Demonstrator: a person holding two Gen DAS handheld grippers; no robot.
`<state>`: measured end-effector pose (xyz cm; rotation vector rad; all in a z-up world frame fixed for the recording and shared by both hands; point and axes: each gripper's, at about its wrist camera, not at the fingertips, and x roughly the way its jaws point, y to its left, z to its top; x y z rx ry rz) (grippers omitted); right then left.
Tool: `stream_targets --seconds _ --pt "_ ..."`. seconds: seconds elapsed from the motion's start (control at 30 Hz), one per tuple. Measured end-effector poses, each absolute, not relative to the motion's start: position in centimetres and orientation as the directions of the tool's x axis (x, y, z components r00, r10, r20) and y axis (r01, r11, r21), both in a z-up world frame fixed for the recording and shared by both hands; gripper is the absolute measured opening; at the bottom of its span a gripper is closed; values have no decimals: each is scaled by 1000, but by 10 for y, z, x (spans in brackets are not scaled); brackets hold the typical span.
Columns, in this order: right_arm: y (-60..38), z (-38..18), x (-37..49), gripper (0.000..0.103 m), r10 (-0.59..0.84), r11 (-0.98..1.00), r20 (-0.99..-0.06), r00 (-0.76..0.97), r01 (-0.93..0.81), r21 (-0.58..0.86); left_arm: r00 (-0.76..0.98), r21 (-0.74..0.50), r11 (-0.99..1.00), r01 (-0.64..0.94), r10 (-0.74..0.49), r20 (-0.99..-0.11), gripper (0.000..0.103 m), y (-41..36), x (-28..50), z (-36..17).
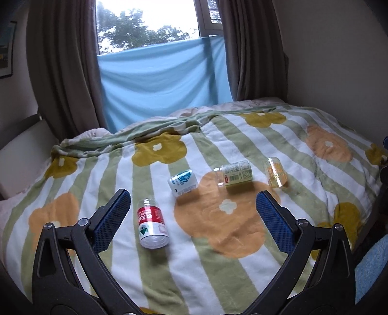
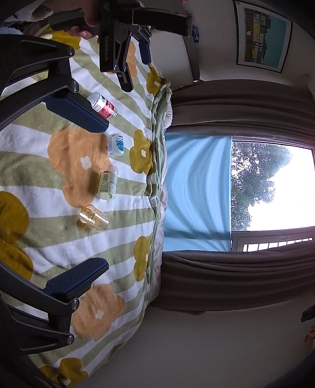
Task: Flip cup upside down
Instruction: 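Move the left gripper down to the lying white blue-labelled bottle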
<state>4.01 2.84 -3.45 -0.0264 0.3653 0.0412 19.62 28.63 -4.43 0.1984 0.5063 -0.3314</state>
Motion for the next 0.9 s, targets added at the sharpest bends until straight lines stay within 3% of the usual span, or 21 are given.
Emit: stream_targets --seconds 0.37,0.57,0.9 --pt "12 -80 102 103 -31 999 -468 883 22 -23 609 238 777 582 -223 -761 103 252 390 -134" --pt "6 -103 124 103 -53 999 -513 857 43 -32 505 276 662 697 -180 -844 103 225 450 -172" --pt "1 -121 141 103 -81 997 -541 837 65 -49 414 310 519 797 -95 -905 101 203 492 -209"
